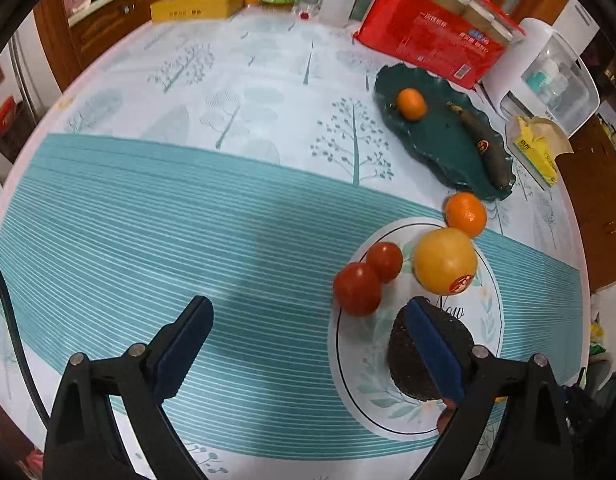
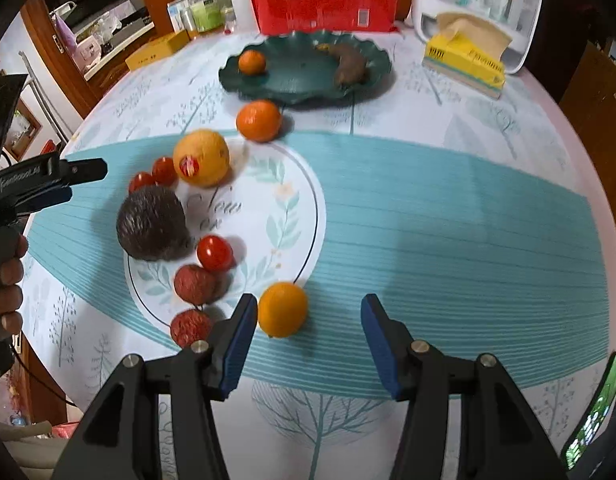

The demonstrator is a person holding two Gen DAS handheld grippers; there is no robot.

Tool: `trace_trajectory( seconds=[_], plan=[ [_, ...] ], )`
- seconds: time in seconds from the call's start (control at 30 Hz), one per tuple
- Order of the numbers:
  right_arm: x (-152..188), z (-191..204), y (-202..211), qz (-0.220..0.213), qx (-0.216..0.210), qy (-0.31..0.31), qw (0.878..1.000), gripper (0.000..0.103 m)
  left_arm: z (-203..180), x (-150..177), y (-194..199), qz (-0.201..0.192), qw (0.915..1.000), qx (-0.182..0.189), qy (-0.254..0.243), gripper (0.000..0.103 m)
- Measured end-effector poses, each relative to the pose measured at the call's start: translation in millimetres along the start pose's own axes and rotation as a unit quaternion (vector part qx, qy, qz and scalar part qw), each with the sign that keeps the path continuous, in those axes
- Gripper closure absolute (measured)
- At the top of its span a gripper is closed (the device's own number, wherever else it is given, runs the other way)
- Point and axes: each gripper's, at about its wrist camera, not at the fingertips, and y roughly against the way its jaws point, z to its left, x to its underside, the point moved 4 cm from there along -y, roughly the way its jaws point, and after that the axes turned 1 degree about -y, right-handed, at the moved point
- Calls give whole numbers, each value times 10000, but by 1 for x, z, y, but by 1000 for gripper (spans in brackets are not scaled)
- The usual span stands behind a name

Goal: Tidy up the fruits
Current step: 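Grasp a red cherry tomato with the left tool while the right tool grasps a tangerine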

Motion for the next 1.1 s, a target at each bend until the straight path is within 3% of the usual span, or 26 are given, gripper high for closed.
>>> trace_trajectory(
  seconds=[0.17, 0.57, 0.83, 0.97, 1.1],
  plan=[
    [1, 0, -8, 109, -122, -35, 9999, 49, -5, 2, -16, 144, 9999, 12, -45, 8],
    [4, 6, -24, 304, -189, 100, 9993, 55, -15, -7, -46, 458, 9987, 197, 144, 26],
    [2, 8, -31, 391, -213, 150, 9989, 65, -25, -13, -49, 464, 9984, 316, -37, 59],
    [2, 10, -34, 419, -213, 170, 9988, 70, -33, -12, -51, 475, 9980, 371, -214, 70],
    [1, 9, -34, 409, -226, 181, 9987, 70, -37, -11, -51, 439, 9977, 365, -354, 71]
  ],
)
